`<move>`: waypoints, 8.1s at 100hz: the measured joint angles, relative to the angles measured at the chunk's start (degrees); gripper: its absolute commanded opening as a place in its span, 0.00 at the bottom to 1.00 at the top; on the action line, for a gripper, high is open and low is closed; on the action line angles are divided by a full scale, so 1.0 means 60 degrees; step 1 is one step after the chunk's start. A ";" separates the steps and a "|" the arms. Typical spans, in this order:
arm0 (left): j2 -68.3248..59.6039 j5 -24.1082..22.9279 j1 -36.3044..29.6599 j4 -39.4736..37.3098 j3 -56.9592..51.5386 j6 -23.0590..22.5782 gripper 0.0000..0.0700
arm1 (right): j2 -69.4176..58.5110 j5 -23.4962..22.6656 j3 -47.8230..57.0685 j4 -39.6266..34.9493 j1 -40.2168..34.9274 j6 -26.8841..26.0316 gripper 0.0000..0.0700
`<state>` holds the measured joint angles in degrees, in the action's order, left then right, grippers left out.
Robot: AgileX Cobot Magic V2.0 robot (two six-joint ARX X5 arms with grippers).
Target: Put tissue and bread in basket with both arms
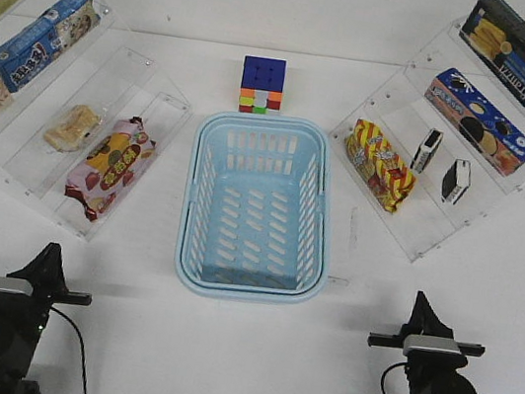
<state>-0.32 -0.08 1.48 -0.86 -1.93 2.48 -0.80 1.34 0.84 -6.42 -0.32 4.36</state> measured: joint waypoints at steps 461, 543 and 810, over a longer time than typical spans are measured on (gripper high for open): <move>-1.3256 -0.1519 -0.0703 0.2065 -1.0703 -0.6007 0.75 | -0.6488 -0.0477 0.4637 0.2419 -0.3348 -0.1628 0.00; -1.0495 0.3738 -0.2699 0.1049 -1.1475 -0.2714 0.00 | -0.6488 -0.0474 0.4637 0.2397 -0.3348 -0.1628 0.00; 0.0015 -0.0164 -0.0164 0.0117 -0.0004 -0.0033 0.00 | -0.6488 -0.0470 0.4637 0.2685 -0.3348 -0.1698 0.00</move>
<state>-0.23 -1.06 0.49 -0.16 -1.96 2.28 -39.72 -1.48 28.67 9.69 -20.40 -5.82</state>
